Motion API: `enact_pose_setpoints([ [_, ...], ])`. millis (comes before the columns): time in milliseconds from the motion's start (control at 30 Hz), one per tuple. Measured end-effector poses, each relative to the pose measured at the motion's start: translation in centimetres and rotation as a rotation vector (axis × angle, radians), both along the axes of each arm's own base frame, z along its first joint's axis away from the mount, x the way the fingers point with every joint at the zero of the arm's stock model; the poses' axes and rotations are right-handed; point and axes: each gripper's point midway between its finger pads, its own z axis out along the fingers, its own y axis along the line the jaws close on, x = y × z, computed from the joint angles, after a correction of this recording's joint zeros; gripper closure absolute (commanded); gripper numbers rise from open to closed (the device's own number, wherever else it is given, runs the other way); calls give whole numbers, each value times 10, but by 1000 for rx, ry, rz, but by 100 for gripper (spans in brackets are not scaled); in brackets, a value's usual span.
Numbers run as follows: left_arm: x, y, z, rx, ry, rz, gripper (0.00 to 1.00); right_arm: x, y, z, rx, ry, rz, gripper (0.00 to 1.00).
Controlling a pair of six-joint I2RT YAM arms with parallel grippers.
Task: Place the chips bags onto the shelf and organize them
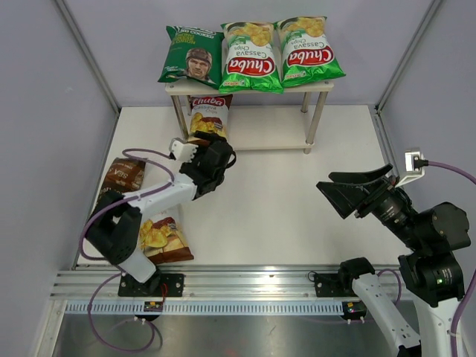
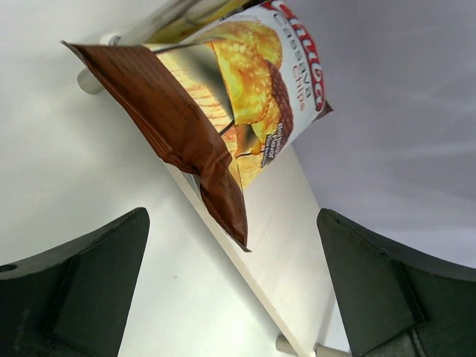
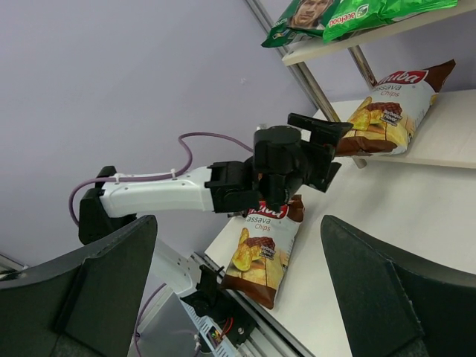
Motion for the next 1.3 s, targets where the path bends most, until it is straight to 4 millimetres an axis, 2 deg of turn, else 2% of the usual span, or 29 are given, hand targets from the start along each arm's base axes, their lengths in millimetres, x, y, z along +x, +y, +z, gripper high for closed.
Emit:
enact_pose_setpoints([
  [233,-36,22,29,37,-15,-57,1,-2,2,-5,-45,-24,18,1],
  [533,-78,52,33,302,111,-199,1,10,6,-37,-81,38,26,1],
  [633,-90,64,23,390,206,-265,1,11,6,-43,-87,48,29,1],
  [733,-101,85,13,420,300,-318,1,11,6,-49,-92,52,29,1],
  [967,-147,155,15,355,375,-256,1,11,7,-63,-100,73,34,1],
  [1067,-168,178,7,319,414,-212,1,10,7,-67,-100,76,40,0],
  [1167,-184,195,-11,303,491,-187,1,7,7,-69,-99,71,41,1],
  [1300,-200,208,-45,255,622,-180,1,5,6,-69,-98,63,41,0],
])
